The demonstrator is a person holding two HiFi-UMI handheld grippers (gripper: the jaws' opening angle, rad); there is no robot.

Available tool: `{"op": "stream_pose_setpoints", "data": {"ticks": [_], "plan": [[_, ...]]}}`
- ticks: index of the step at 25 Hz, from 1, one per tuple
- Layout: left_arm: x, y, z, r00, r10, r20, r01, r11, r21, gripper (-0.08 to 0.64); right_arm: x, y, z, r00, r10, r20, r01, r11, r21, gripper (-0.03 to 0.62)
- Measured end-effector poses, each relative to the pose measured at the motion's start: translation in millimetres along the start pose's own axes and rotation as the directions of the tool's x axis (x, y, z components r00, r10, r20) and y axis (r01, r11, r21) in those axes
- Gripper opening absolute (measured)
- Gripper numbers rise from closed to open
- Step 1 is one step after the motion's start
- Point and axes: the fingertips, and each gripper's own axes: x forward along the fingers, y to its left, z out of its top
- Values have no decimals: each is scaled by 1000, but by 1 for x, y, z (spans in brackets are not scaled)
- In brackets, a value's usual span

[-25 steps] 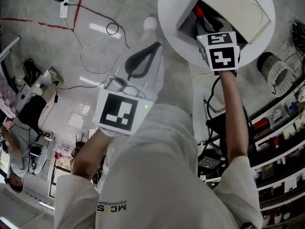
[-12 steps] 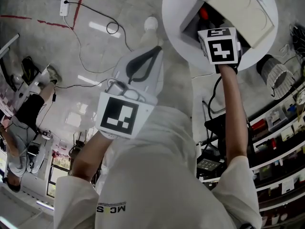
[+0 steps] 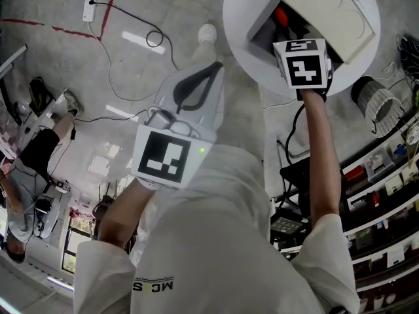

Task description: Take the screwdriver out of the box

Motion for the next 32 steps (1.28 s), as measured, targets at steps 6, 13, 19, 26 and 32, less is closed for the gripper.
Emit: {"op": "stream_pose_setpoints", "data": {"ticks": [6, 13, 19, 26, 32], "plan": [[-8, -18, 2, 1000, -7, 16, 7, 1000, 20, 2, -23, 5, -6, 999, 12, 29, -12, 1000, -9, 84], [-19, -46, 8, 999, -11, 40, 9, 999, 47, 2, -58, 10, -16, 995, 20, 97, -18, 1000, -18, 84], [-34, -67, 20, 997, -10, 73, 5, 998, 68, 2, -98, 13, -18, 988, 9, 152, -5, 1000, -26, 84], [-57, -98, 35, 993, -18, 113, 7, 996, 93, 2, -153, 15, -24, 978, -4, 209, 7, 1000, -13, 83], [-77, -123, 51, 991, -15, 132, -3, 991, 132, 2, -210, 15, -28, 962, -16, 274, 7, 999, 34, 84]]}}
